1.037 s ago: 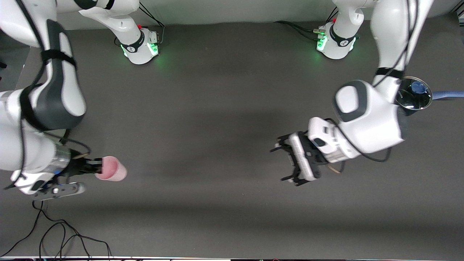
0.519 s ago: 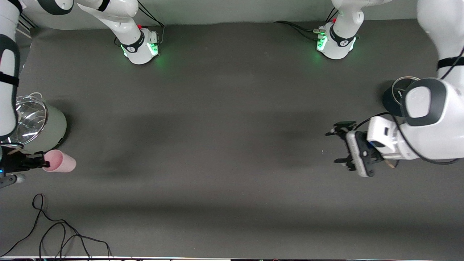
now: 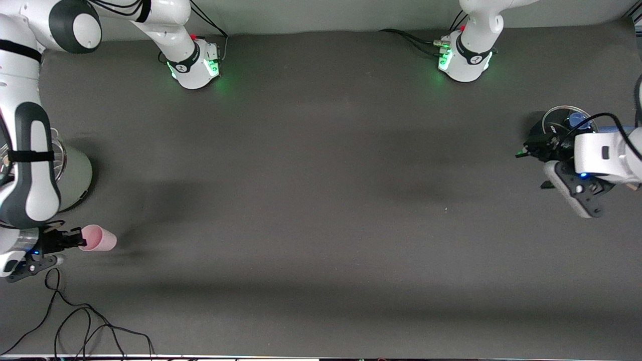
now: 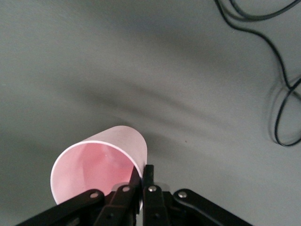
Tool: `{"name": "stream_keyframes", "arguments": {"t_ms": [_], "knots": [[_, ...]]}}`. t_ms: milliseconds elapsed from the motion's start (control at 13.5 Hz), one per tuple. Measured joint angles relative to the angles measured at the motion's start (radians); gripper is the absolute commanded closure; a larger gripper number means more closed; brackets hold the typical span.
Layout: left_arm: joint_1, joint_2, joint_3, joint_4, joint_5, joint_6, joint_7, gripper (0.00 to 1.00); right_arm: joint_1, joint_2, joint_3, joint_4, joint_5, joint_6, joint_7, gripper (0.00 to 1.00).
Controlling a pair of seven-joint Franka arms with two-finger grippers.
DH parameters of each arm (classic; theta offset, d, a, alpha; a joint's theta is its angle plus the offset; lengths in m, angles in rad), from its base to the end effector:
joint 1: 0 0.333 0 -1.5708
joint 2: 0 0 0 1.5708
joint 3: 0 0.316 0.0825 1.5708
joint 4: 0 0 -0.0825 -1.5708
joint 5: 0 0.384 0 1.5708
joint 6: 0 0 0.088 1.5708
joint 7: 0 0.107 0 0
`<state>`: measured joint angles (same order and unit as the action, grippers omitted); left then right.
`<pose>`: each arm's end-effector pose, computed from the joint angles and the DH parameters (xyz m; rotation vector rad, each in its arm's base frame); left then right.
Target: Transfer pink cup from left to right arm
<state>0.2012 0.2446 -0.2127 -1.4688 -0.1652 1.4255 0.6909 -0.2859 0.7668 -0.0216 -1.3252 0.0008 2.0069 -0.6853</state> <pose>0.6016 -0.0129 0.5247 2.6563 -0.9760 -0.2758 0.6981 -0.2180 0.2697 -3.0545 -0.5919 0.1270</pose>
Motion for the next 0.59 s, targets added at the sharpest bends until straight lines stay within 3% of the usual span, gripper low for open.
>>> {"name": "stream_keyframes", "arguments": {"t_ms": [222, 296, 370, 593], "knots": [[-0.010, -0.067, -0.003, -0.002, 0.027, -0.101, -0.307, 0.00, -0.003, 0.030, 0.000, 0.004, 0.000, 0.010, -0.001, 1.00], [-0.025, -0.089, -0.005, -0.003, 0.041, -0.128, -0.411, 0.00, -0.003, 0.036, 0.000, 0.004, 0.000, 0.010, -0.001, 0.84], [-0.048, -0.102, -0.007, -0.007, 0.066, -0.143, -0.489, 0.00, -0.003, 0.043, 0.000, 0.004, 0.000, 0.010, -0.001, 0.01], [-0.120, -0.111, -0.010, -0.020, 0.141, -0.144, -0.576, 0.00, -0.003, 0.050, 0.001, 0.007, 0.000, 0.012, -0.001, 0.00]]}}
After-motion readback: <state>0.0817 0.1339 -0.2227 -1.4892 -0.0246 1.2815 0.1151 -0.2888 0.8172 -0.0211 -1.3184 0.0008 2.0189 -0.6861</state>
